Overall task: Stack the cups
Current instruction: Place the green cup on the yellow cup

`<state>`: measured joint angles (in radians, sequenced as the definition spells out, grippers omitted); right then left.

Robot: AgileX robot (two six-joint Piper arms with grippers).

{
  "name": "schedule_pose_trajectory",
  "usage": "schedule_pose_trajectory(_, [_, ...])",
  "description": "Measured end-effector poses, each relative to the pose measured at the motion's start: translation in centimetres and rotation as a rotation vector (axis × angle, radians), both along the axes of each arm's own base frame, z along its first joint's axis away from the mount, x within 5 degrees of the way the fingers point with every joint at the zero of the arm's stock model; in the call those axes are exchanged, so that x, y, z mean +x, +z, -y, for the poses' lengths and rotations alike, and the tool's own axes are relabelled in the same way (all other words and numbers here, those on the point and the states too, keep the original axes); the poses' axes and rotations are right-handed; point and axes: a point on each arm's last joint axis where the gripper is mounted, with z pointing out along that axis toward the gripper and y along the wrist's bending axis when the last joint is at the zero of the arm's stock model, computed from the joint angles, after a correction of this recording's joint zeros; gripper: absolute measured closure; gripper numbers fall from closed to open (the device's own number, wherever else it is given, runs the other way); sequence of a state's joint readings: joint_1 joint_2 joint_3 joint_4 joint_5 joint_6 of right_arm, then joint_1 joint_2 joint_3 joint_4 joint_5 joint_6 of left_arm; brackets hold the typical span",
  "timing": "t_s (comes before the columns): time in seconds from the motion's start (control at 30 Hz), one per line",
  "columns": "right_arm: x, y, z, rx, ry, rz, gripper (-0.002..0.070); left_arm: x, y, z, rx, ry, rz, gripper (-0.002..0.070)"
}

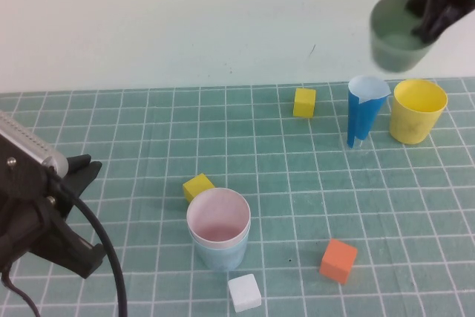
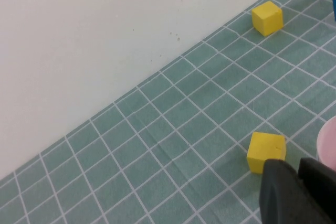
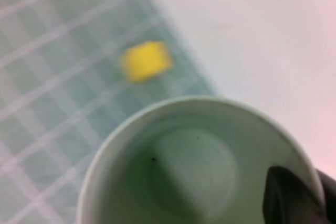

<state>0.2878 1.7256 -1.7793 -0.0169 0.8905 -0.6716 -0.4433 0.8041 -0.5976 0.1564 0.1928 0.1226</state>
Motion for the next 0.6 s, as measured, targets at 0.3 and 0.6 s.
schedule_pose_trajectory(0.3, [5.3, -5.5, 4.7, 0.022, -0.242, -0.132, 0.0654, 0.0, 0.1, 0.0, -0.004, -0.001, 0.007, 0.0637])
schedule_pose_trajectory(0.6, [7.9, -11.5, 5.3, -0.009, -0.263, -0.266, 0.0654, 0.7, -0.4, 0.4, -0.010, -0.002, -0.016, 0.0637])
